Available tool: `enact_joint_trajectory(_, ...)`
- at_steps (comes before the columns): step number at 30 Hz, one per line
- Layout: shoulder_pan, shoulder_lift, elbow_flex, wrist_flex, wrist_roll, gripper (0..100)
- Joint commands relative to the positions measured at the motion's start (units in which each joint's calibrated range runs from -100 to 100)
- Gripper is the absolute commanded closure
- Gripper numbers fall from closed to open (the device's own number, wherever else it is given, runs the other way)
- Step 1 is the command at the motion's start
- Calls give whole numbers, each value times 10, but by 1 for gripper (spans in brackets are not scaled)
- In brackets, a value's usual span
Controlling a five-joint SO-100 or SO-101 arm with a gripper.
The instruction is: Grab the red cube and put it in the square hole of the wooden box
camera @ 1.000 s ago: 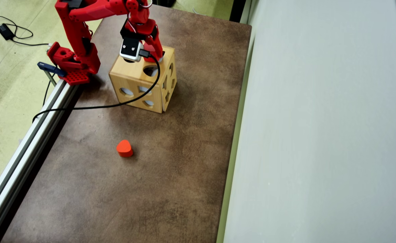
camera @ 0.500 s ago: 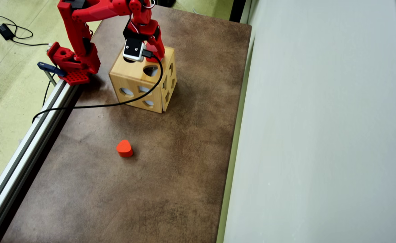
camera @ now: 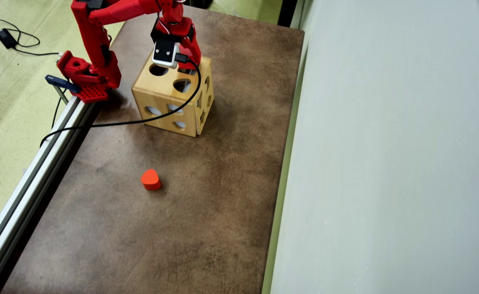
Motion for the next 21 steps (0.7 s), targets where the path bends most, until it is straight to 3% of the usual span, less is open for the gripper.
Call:
enact_joint_trajectory(1,2,-4,-22,3,0,98)
enact_joint_trajectory(21,5,-16,-22,6,-16,98)
